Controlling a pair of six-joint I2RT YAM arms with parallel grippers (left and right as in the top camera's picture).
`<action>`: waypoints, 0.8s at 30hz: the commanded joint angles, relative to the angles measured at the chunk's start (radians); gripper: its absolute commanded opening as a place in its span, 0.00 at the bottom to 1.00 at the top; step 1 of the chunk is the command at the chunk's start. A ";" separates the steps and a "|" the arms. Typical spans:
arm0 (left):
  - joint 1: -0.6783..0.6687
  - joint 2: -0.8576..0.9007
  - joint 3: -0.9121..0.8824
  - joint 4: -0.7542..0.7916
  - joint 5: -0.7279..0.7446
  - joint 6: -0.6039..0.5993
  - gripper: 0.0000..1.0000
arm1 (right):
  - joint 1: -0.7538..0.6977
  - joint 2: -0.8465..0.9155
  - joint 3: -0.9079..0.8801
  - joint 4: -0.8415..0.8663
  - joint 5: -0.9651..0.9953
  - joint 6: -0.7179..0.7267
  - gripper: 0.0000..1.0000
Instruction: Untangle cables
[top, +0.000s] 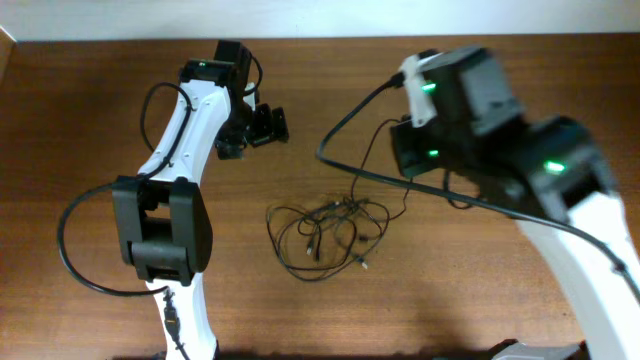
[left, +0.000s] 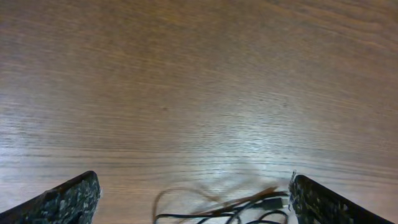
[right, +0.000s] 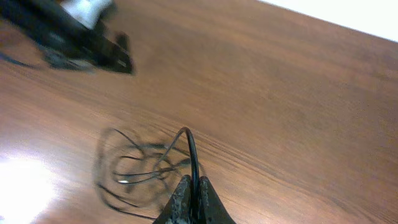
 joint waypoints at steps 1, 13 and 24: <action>-0.003 -0.006 0.004 -0.012 0.256 0.215 0.70 | -0.109 -0.082 0.058 0.001 -0.332 -0.033 0.04; -0.211 -0.006 -0.211 -0.010 0.592 0.627 0.77 | -0.404 0.006 0.055 -0.082 -0.440 0.102 0.04; -0.315 -0.006 -0.272 0.325 0.563 0.272 0.28 | -0.404 0.006 0.055 -0.140 -0.386 0.048 0.04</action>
